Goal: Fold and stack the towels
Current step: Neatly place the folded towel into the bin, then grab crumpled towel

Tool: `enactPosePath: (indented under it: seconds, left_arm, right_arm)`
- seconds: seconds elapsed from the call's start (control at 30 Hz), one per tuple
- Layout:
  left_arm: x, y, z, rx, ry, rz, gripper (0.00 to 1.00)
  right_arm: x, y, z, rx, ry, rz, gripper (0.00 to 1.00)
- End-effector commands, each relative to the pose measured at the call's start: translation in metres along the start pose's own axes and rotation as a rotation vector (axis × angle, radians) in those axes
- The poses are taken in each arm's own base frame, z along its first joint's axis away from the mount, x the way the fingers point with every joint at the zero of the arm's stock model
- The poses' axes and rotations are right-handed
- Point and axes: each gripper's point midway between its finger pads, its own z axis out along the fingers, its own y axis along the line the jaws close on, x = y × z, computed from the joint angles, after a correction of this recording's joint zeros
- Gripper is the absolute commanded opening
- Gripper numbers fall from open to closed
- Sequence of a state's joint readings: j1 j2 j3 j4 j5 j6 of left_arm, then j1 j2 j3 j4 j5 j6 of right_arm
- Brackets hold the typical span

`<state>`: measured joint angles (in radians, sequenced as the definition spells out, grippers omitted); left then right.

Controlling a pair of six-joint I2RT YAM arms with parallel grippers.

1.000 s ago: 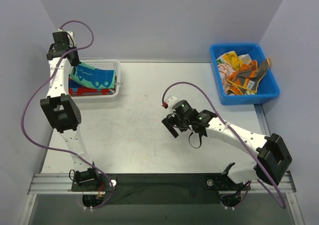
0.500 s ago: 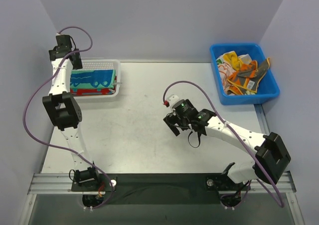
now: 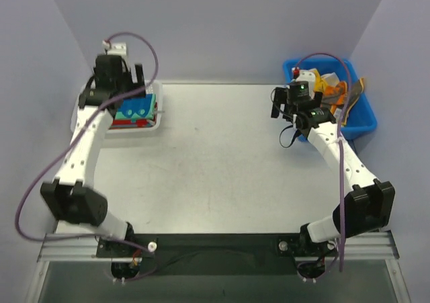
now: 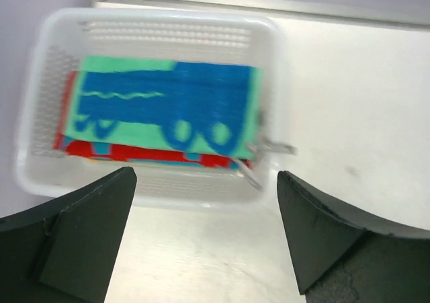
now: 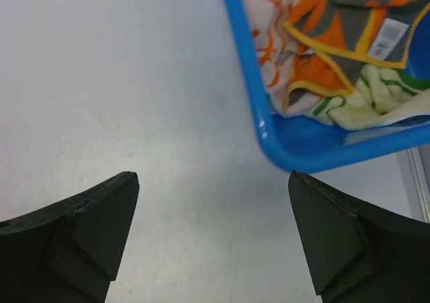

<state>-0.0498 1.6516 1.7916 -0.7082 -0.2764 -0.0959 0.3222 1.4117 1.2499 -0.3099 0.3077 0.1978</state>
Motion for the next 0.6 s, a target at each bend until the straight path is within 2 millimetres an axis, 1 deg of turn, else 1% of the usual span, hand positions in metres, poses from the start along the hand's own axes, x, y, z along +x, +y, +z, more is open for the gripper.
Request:
enactPosePath:
  seconds: [0.0,0.03,0.07,0.1,0.13,0.17,0.2,0.23,0.27,0.3,0.33,0.37,0.4,0.43,0.47,0.5,0.53,0.57]
  left_arm:
    - [0.035,-0.05,-0.04,0.233,-0.012,-0.039,0.98]
    - [0.033,-0.061,-0.066,0.325,-0.062,-0.043,0.98]
    - [0.07,-0.068,-0.059,0.338,-0.015,-0.047,0.98]
    - [0.079,-0.072,-0.065,0.364,-0.02,-0.051,0.97]
    - [0.086,-0.082,-0.083,0.417,-0.053,-0.039,0.97]
    - [0.092,-0.086,-0.087,0.429,-0.078,-0.039,0.97]
    - [0.126,-0.09,-0.083,0.436,-0.025,-0.022,0.98]
    - [0.132,-0.093,-0.092,0.469,-0.037,-0.013,0.97]
    - [0.145,-0.1,-0.095,0.489,-0.02,0.005,0.98]
    - [0.174,-0.098,-0.09,0.482,0.036,0.023,0.97]
    - [0.182,-0.099,-0.093,0.493,0.046,0.026,0.98]
    - [0.194,-0.101,-0.093,0.5,0.063,0.043,0.97]
    - [0.205,-0.102,-0.092,0.503,0.081,0.053,0.98]
    - [0.224,-0.099,-0.086,0.488,0.113,0.079,0.98]
    - [0.229,-0.102,-0.086,0.497,0.123,0.101,0.98]
    - [0.231,-0.103,-0.085,0.495,0.131,0.122,0.97]
    - [0.229,-0.102,-0.081,0.469,0.132,0.141,0.97]
    - [0.229,-0.103,-0.079,0.468,0.131,0.147,0.97]
  right_arm:
    - [-0.019,-0.054,0.025,0.162,0.008,0.187,1.0]
    - [-0.036,-0.065,0.028,0.19,-0.021,0.23,0.99]
    - [-0.033,-0.076,0.044,0.224,0.002,0.261,0.97]
    - [-0.037,-0.086,0.052,0.246,0.001,0.313,0.94]
    - [-0.038,-0.109,0.069,0.295,0.013,0.362,0.93]
    - [-0.043,-0.114,0.077,0.302,0.006,0.382,0.91]
    - [-0.043,-0.128,0.087,0.335,0.009,0.416,0.9]
    - [-0.044,-0.145,0.102,0.373,0.017,0.441,0.89]
    - [-0.045,-0.151,0.111,0.388,0.016,0.452,0.89]
    - [-0.044,-0.158,0.12,0.399,0.022,0.468,0.87]
    - [-0.036,-0.166,0.137,0.418,0.047,0.477,0.87]
    - [-0.046,-0.171,0.144,0.418,0.022,0.492,0.86]
    - [-0.046,-0.173,0.152,0.415,0.021,0.496,0.85]
    - [-0.038,-0.178,0.17,0.427,0.035,0.502,0.84]
    - [-0.046,-0.181,0.177,0.425,0.014,0.511,0.83]
    - [-0.045,-0.181,0.186,0.416,0.015,0.513,0.82]
    - [-0.036,-0.178,0.205,0.399,0.034,0.51,0.81]
    - [-0.036,-0.18,0.214,0.394,0.034,0.513,0.8]
